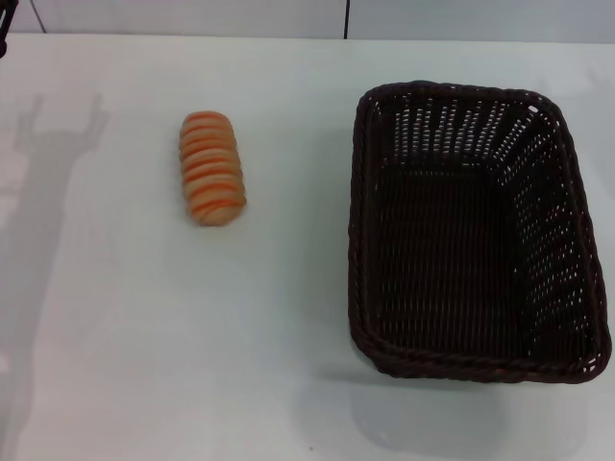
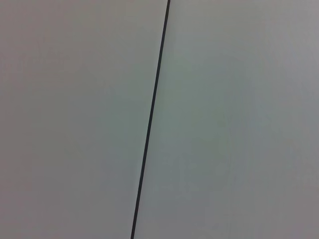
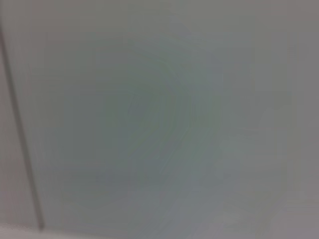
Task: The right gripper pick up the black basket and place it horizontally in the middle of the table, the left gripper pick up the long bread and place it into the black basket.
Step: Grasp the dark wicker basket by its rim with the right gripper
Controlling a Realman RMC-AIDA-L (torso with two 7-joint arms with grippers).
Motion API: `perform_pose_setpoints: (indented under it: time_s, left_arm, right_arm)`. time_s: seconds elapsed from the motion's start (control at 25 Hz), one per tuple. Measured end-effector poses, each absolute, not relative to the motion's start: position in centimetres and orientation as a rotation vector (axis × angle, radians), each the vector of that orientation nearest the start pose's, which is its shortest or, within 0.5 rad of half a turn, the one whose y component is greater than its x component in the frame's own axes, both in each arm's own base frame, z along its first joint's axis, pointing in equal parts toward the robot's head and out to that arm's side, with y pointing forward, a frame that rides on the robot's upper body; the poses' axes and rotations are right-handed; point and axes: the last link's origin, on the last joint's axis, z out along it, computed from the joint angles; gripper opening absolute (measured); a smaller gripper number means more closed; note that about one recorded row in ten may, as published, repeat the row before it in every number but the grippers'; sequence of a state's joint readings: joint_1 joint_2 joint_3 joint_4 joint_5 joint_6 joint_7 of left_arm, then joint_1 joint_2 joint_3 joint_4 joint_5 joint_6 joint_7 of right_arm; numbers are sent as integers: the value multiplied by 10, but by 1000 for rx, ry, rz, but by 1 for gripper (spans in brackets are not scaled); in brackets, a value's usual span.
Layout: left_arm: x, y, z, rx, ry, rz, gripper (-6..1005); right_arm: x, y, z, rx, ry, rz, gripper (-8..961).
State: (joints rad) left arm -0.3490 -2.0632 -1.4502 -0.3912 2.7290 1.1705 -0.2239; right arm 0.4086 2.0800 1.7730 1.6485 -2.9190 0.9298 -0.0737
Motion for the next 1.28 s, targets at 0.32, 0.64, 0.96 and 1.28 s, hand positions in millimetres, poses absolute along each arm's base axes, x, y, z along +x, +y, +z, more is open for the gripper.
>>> perform_pose_setpoints:
  time_s: [0.32, 0.64, 0.96, 1.28]
  left_arm:
    - [-319, 347, 51, -1323, -496, -893, 815]
    - [-330, 345, 61, -1263, -518, -874, 813]
    - [-336, 343, 64, -1251, -526, -851, 811]
    - [-338, 344, 63, -1255, -530, -840, 809]
  right_arm:
    - [161, 379, 72, -1886, 1041, 8, 732]
    - [147, 362, 41, -1935, 1191, -119, 732]
    - [141, 350, 38, -1913, 1271, -163, 732]
    - [145, 343, 51, -1871, 1331, -247, 731]
